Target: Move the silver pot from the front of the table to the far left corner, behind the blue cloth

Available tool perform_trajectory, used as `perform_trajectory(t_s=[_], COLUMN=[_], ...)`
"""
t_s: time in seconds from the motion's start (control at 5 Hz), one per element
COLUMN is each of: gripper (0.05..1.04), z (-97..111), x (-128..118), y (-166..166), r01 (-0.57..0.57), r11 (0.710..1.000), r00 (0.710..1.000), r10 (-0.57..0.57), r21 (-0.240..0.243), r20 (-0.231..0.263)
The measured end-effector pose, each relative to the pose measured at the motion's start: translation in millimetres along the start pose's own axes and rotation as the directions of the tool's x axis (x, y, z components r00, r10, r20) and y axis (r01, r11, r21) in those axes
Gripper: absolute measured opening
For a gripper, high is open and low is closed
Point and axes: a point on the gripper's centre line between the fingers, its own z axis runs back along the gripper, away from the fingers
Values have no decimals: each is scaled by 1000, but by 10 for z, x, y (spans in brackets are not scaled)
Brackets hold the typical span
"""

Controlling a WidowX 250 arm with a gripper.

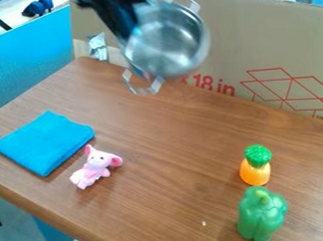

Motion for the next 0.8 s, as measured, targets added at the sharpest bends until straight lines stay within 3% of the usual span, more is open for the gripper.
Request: perform_trajectory(t_s=[0.2,0.4,0.8], gripper=[82,82,82], z=[-80,-168,-383], x=[218,369,349], y=[527,838,1458], r01=[-209,-321,-436], r11=[977,944,869], r00=[978,946,893], r10=[210,324,451], r21=[32,78,234], r20=[-18,-26,-10])
